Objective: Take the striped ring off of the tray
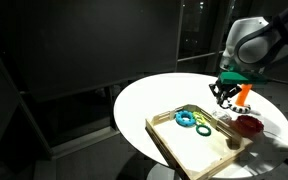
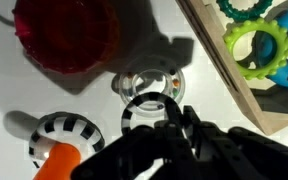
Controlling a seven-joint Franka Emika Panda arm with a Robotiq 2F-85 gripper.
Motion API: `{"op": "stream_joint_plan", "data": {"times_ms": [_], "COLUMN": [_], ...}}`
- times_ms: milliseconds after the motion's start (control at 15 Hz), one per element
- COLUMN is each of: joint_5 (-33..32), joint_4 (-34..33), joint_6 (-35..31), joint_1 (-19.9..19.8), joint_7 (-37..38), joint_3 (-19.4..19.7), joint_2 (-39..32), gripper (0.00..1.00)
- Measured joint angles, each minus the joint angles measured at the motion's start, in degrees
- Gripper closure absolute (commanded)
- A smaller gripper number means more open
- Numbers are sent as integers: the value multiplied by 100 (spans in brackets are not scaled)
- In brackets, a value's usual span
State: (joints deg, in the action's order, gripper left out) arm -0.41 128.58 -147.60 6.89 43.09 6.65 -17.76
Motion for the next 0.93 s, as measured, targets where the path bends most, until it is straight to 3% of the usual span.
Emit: {"op": "stream_joint_plan", "data": {"times_ms": [467,867,933], "joint_5": [447,466,466], "joint_4": [-19,-40,-49], "joint_6": [-77,-103,-111], "joint_1": [-13,-15,-15], "joint_7": [-24,-24,-24], "joint_3": [-109,-97,-95], "joint_2": [-315,-396,-410], "gripper": [95,94,63]}}
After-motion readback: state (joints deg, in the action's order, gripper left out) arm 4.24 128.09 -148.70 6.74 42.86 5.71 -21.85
